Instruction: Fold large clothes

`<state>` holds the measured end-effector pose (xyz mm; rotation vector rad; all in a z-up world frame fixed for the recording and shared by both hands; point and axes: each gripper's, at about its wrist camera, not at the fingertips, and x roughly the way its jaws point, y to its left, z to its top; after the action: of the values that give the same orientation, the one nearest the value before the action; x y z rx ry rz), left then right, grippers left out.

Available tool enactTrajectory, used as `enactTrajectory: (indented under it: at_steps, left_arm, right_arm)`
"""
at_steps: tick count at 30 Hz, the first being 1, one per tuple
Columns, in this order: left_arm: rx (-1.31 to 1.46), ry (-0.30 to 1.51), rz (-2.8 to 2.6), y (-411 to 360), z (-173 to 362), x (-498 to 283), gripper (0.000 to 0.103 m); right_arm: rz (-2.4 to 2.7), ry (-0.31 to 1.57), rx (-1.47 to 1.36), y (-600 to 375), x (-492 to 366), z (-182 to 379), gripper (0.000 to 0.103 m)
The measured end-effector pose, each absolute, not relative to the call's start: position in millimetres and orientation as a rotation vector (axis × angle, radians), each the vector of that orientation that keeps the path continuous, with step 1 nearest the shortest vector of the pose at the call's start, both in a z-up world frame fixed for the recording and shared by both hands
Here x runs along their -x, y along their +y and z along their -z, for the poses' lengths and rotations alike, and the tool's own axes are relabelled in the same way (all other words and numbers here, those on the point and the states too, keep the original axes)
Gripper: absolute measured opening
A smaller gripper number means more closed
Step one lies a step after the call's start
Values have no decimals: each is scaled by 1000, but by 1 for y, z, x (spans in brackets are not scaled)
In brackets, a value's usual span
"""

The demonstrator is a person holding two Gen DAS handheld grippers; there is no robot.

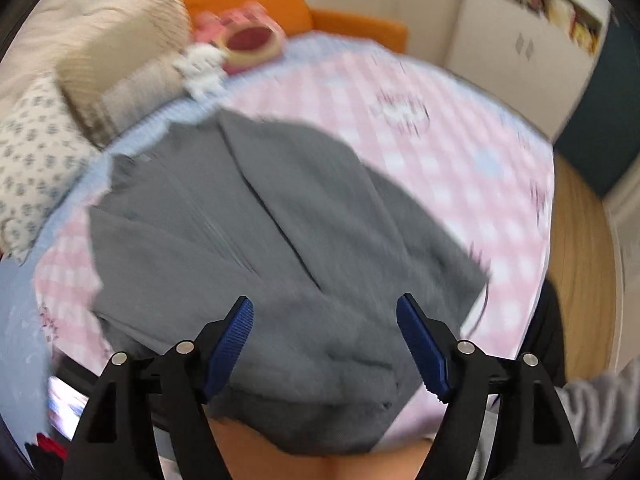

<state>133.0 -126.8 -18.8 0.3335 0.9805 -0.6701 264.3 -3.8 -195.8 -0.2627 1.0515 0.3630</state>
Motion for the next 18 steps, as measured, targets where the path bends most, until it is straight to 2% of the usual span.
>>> enactTrajectory:
  at_steps: [2, 6, 7, 8, 10, 13, 18]
  left_arm:
    - [-305, 943, 626, -111, -8, -141, 83]
    - [-208, 879, 501, -63, -63, -169, 83]
    - [-178, 867, 481, -50, -73, -176, 87]
    - [-148, 865, 468, -38, -79, -183, 91]
    - [-81, 871, 454, -11, -80, -202, 91]
    - [-11, 928, 378, 20, -42, -234, 91]
    - [115, 1045, 214, 65, 52, -275, 88]
  right_arm:
    - [-451, 1089, 209, -7, -238, 192, 95]
    - [-602, 1108, 125, -38, -183, 173, 91]
    - [-602, 1101, 125, -47, -175, 167, 90]
    - [-610, 1086, 110, -62, -163, 157, 90]
    - [-607, 1054, 78, -103, -140, 135, 91]
    - [-556, 970, 50, -165, -113, 101, 91]
    - [-491, 928, -33, -254, -108, 74, 91]
